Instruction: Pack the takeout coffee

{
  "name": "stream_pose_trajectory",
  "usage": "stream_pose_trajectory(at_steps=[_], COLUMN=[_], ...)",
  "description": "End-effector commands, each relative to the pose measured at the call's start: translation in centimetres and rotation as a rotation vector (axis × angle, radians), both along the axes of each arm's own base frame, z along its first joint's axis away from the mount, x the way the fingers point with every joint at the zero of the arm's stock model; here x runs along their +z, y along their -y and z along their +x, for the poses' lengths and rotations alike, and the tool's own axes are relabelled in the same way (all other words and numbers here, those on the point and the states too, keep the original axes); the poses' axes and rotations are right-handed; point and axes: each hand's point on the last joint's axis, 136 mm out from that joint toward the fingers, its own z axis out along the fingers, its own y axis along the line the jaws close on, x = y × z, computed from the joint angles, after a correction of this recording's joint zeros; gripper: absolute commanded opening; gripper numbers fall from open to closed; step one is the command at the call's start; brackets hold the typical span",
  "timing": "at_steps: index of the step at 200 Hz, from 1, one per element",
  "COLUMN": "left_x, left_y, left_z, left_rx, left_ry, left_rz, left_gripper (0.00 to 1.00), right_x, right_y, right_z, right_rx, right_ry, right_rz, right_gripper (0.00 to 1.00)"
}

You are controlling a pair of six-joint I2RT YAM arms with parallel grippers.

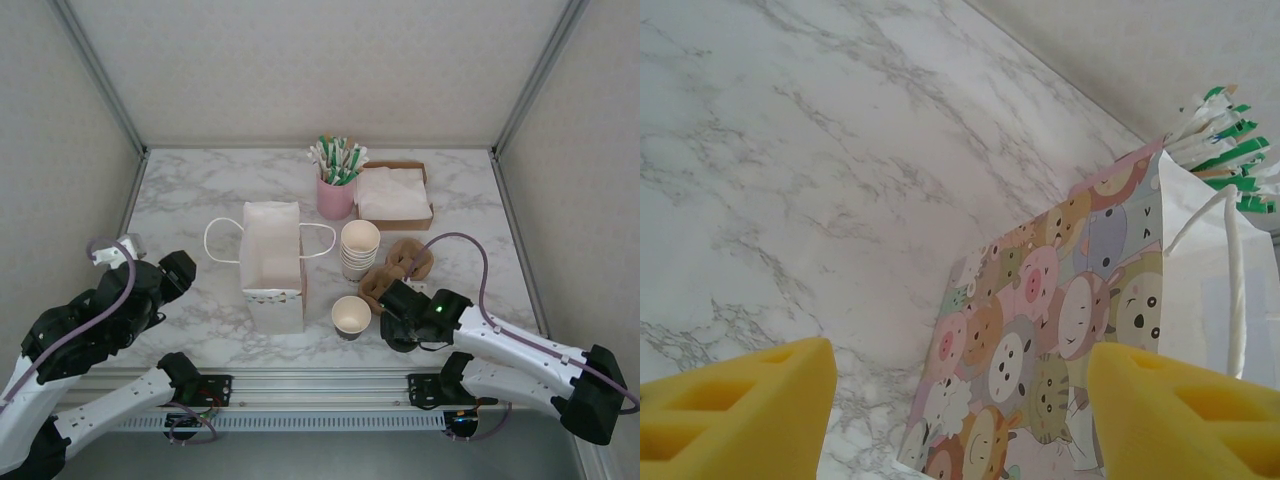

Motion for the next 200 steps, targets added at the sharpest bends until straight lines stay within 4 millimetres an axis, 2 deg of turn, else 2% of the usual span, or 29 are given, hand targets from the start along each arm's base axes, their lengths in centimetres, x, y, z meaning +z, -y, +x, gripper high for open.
stream_pose_trajectory(at_steps=[1,81,132,200], left_x=[-0.50,-0.50,-0.46,-0.62], left_y=[-0.09,-0.03,-0.04,0.03], left_z=[-0.28,-0.15,-0.11,0.02], left_rx=[0.004,0.006,0.007,0.010], left_ry=[-0.015,-0.015,-0.013,-0.016], left_rz=[-0.010,-0.004,-0.002,0.004], left_gripper=[0.67,0.67,0.67,0.67], right_x=[-0.50,-0.55,-0.63,-0.62], right_y=[0.58,1.06,1.25,1.34], right_z=[0.10,0.04,0.15,0.31], right_rx=[-0.005,-0.007,-0.013,-0.024], right_ry=[-0.001,0.000,-0.002,0.010], right_rz=[-0.034,-0.056,-0.079,-0.076], right_gripper=[0.80,0.79,0.86,0.82])
